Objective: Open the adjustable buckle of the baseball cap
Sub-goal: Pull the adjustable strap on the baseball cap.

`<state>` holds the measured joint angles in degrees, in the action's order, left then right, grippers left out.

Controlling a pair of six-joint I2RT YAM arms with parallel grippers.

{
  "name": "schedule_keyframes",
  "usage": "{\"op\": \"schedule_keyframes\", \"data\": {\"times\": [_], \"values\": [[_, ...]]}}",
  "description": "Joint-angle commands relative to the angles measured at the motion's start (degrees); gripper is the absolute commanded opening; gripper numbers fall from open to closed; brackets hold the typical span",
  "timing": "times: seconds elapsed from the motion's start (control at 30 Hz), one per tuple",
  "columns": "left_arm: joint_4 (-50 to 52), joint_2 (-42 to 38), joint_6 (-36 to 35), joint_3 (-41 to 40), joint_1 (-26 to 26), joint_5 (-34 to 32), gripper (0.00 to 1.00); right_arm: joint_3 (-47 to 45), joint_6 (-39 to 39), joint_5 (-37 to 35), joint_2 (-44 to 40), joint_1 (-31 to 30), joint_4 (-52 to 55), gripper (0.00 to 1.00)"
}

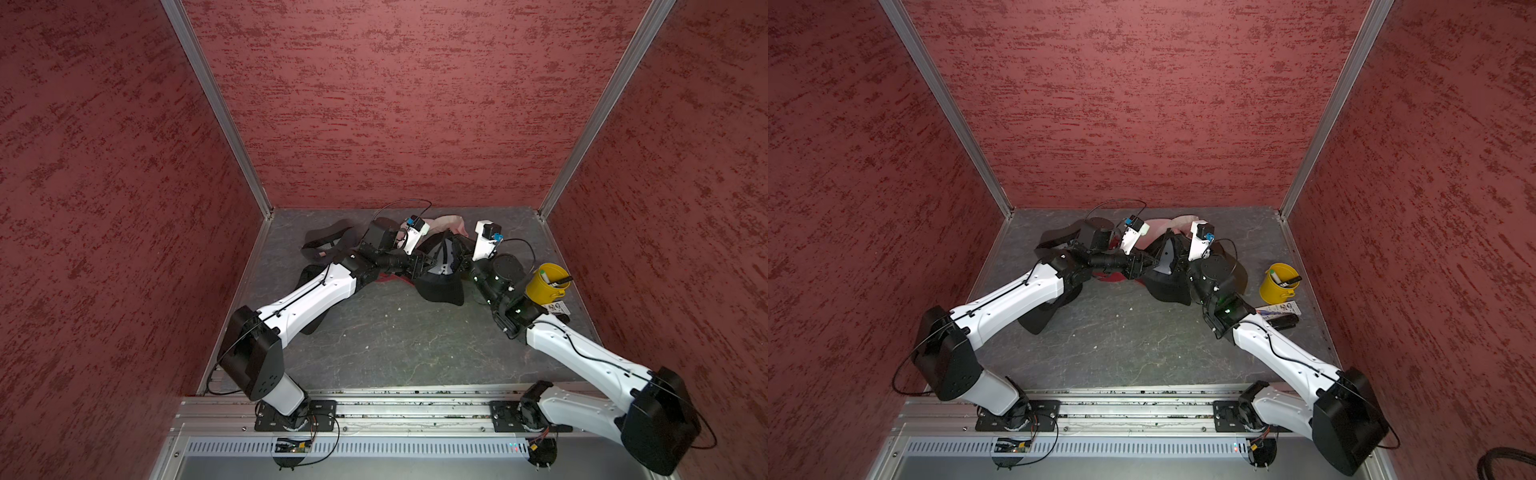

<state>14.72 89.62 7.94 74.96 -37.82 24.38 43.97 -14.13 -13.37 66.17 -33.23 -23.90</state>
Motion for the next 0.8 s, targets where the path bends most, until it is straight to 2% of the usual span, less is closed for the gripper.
{"op": "schedule_keyframes", "data": {"times": [0.0,0.17,0.27,0.53,0.7,0.77], "values": [[-3.25,-3.44,1.12,-0.63,-0.75,-7.04,0.57,3.82,-6.94,-5.90,0.22,0.16,2.01,0.00],[-5.94,-6.60,-1.62,-3.33,-5.18,-15.72,0.64,7.70,-15.32,-10.18,1.42,0.19,5.31,0.00],[-12.42,-7.70,-6.44,-7.97,-9.59,-18.36,0.70,10.62,-16.27,-10.64,3.17,0.18,6.78,0.00],[-25.62,-3.68,-3.64,-13.38,-11.13,-16.37,0.72,16.09,-20.99,-12.81,4.67,0.19,10.98,0.00],[-33.28,2.14,-2.30,-12.59,-10.96,-16.25,0.73,17.24,-22.86,-13.70,4.37,0.15,12.50,0.00],[-40.97,4.46,-1.49,-14.43,-10.78,-14.70,0.74,17.76,-23.36,-13.75,4.68,0.10,13.26,0.00]]}}
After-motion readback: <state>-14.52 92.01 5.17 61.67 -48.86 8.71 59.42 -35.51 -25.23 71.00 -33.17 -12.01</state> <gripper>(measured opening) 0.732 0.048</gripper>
